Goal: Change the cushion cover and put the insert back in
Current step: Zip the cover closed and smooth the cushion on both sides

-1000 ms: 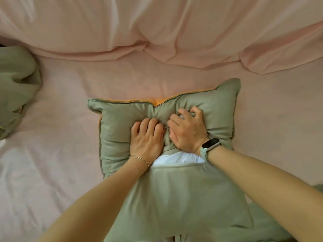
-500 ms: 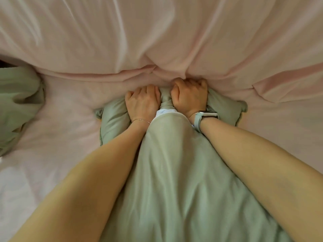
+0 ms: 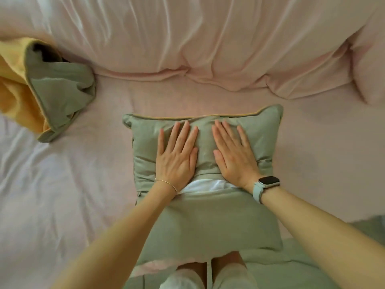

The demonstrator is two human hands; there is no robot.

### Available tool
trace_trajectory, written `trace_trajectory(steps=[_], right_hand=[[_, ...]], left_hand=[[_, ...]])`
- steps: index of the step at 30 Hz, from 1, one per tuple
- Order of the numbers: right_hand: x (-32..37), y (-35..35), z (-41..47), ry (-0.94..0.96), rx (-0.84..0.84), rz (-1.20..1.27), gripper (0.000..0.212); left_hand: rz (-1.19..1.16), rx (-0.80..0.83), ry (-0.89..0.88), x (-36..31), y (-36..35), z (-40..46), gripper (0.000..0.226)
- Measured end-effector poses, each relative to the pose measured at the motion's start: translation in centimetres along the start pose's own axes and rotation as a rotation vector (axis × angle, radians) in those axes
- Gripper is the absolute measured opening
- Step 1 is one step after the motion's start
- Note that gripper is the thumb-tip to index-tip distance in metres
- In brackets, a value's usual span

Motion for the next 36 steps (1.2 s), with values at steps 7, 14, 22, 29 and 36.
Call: trace_trajectory(steps=[7, 14, 22, 29, 36], right_hand=[[5.2, 8.9, -2.4, 0.049, -0.386, 0.229, 0.028], [3.0, 11.8, 1.4, -0.388, 0.408, 0.184, 0.085], [3.0, 12.0, -0.1, -0.376, 0.759, 0.115, 0.113], [2.9, 6.8, -1.4, -0.238, 0.342, -0.055, 0.059], [-0.1, 1.1, 2.3, -0.25, -0.123, -0.041, 0.026]], left_hand=[[-0.143, -0.147, 0.023, 0.1, 10.3, -3.5, 0.037], [-0.109, 0.045, -0.166, 1.6, 13.0, -0.7, 0.057], [0.052, 0.954, -0.266, 2.2, 11.3, 3.8, 0.131], [0.117, 0.424, -0.049, -0.6, 7.0, 0.3, 0.066], [0.057, -0.007, 0.145, 0.2, 0.1, 2.2, 0.009]])
Point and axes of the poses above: each hand's wrist, its own z-axis towards the middle knuckle, its own y-axis out of the back of the hand, x = y × z, the point moved 3 cm from there along z, towards the middle knuckle, and after that the axes turned 13 degrees about z, right-handed, at the moved point
